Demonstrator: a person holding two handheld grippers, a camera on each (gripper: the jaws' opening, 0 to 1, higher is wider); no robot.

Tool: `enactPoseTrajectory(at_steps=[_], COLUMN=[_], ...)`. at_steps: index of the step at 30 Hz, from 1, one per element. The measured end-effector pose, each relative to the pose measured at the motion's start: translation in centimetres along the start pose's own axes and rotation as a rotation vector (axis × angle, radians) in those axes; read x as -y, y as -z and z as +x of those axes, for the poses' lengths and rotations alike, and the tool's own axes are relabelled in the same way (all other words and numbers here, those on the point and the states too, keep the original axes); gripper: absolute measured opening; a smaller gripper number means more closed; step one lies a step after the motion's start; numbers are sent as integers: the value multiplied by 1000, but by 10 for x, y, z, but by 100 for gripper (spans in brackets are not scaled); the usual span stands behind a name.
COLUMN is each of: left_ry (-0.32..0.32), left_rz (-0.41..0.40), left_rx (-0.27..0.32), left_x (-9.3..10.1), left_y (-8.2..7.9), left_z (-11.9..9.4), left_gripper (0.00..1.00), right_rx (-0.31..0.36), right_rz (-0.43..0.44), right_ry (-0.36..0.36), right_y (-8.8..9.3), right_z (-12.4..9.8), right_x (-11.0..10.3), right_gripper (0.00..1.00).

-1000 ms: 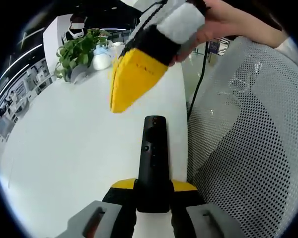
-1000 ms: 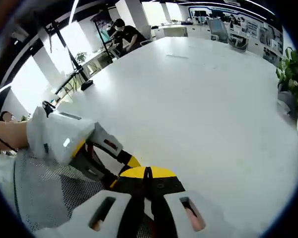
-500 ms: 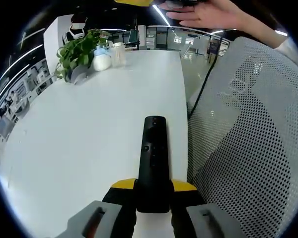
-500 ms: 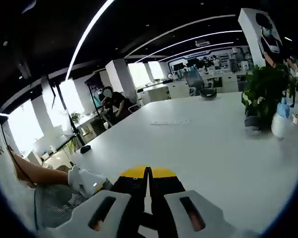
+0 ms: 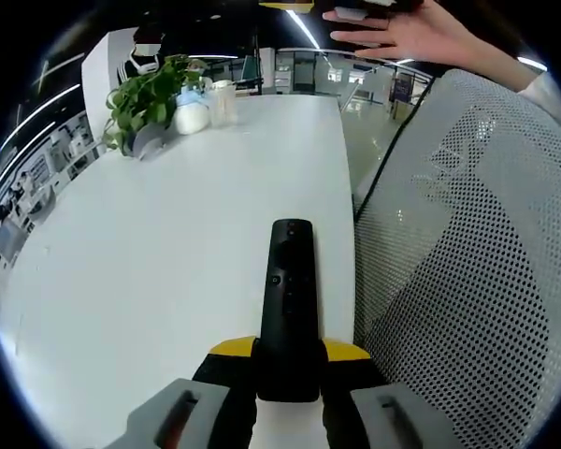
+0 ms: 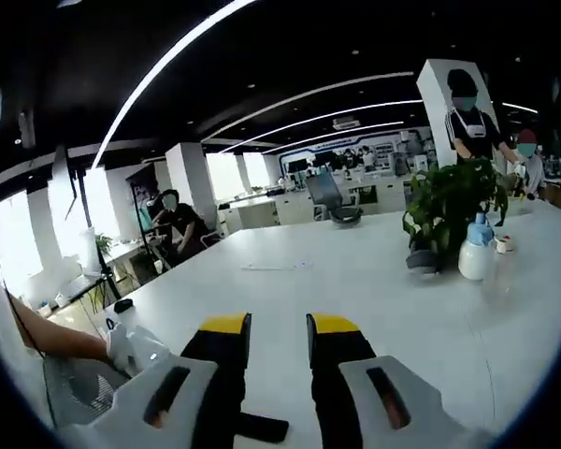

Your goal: Press the specified remote control buttons in sequence, fully releasing each button before pressing the next.

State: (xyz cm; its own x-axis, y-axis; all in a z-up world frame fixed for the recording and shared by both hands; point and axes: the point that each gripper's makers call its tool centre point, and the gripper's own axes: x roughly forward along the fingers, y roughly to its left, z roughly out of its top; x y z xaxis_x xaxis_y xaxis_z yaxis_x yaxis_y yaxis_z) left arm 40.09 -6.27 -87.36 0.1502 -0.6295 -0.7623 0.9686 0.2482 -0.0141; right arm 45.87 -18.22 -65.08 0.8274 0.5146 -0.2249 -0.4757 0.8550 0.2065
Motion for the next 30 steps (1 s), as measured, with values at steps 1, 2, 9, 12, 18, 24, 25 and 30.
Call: enactPoseTrajectory(at_steps=[1, 2, 9, 12, 18, 24, 25, 30], left_ry=[0, 0, 0, -1, -3, -7, -8, -13], left_rz=[0, 0, -2, -4, -8, -14, -15, -22], left_rx=[0, 0, 3, 7, 13, 22, 23, 35], left_x=[0, 0, 0, 0, 0, 0, 0, 0], left_y=[0, 0, 0, 0, 0, 0, 0, 0], left_z=[0, 0, 0, 0, 0, -1, -1, 0], left_gripper=[25, 25, 25, 25, 25, 25, 25, 25], right_rx=[1, 8, 23, 58, 78, 134, 132, 66], right_rz=[-3, -16, -86, -146, -142, -72, -81, -181], right_ry=[3, 10, 103, 140, 183, 181, 183, 208], right_y=[0, 0, 4, 2, 6, 2, 3, 16], right_z=[0, -1, -3, -8, -14, -17, -15, -7], right_x=[0, 1, 15, 18, 23, 15, 13, 15], right_gripper=[30, 33, 66, 82, 100, 100, 100, 100])
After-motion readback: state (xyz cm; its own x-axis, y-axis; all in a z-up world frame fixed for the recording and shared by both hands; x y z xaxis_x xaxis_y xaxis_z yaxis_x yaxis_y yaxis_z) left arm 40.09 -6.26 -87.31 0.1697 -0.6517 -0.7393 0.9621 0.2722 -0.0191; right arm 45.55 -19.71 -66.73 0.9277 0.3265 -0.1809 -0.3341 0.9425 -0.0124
